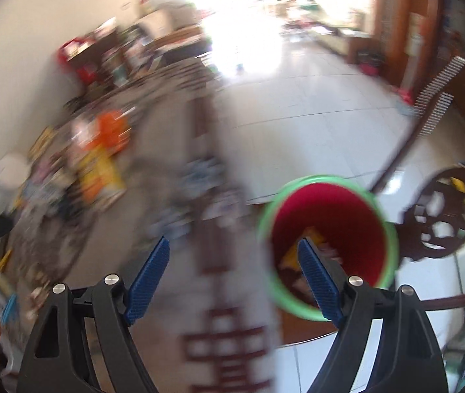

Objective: Collect trash
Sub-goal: 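Grasp crumpled paper with the right gripper while the left gripper grasps a brown cigarette box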

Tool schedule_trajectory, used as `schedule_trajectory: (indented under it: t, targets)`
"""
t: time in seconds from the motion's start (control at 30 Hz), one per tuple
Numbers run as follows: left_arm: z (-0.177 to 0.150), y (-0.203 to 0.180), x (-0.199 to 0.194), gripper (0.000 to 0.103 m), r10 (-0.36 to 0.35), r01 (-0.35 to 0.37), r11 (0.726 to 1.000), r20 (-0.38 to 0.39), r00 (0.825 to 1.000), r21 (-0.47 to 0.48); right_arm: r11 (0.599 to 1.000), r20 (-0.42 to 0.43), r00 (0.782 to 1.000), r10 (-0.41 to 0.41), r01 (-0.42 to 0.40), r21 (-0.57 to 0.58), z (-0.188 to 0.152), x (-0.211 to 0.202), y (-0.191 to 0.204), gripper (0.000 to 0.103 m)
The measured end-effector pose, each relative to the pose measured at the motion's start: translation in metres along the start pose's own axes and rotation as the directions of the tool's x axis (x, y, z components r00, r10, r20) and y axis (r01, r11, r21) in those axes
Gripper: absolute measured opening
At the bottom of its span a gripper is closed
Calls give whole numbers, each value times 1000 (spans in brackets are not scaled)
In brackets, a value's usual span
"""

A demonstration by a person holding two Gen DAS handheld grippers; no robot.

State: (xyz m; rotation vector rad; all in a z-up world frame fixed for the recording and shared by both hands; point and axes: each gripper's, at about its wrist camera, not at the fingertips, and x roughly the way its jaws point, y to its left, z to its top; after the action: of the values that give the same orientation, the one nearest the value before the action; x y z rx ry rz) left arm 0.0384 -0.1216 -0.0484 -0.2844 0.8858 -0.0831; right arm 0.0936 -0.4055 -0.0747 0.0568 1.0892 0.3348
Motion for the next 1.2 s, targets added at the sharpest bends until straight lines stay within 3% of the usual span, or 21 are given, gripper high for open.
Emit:
schedule_trajectory:
  t: [0.17,0.33,0.47,0.63,0.67,0.77,0.8,0.9,0.97,1.13,1.2]
  targets:
    - [-11,73,-26,78,87,-87,995,1,996,-54,972,-116,982,152,-170,-163,-22,22,97,85]
    - [-24,121,-43,81,120,-120,991,-10,993,-66,903,-289,921,261,-339,-264,-57,54,195,86]
    - [-32,149,-51,84,111,-113,992,-41,993,-61,876,-373,890,262,-381,-294,-77,79,247,86]
    - [-39,175,-53,84,93,-93,996,-72,993,1,891,-451,861,235,-377,-255,-96,114,276,87]
    - [-40,179,-52,86,86,-84,996,-81,993,19,902,-450,867,215,-353,-249,-99,121,278,85]
    - [-41,181,-41,88,51,-37,992,-121,991,117,929,-444,874,198,-312,-200,-99,127,273,56]
    - [-42,179,-36,88,45,-24,988,-136,990,150,938,-426,880,212,-305,-165,-96,124,267,54]
    - [-47,164,-15,88,7,58,947,-200,980,317,960,-341,921,187,-245,-137,-82,108,249,50]
    - [-52,153,-2,88,-6,108,909,-245,970,404,970,-306,934,184,-222,-95,-77,99,237,51]
    - [-70,123,37,88,3,253,738,-378,926,626,985,-264,950,164,-171,-1,-75,86,211,51]
    - [-76,118,50,88,8,294,699,-419,908,652,986,-258,952,164,-165,18,-76,84,210,52]
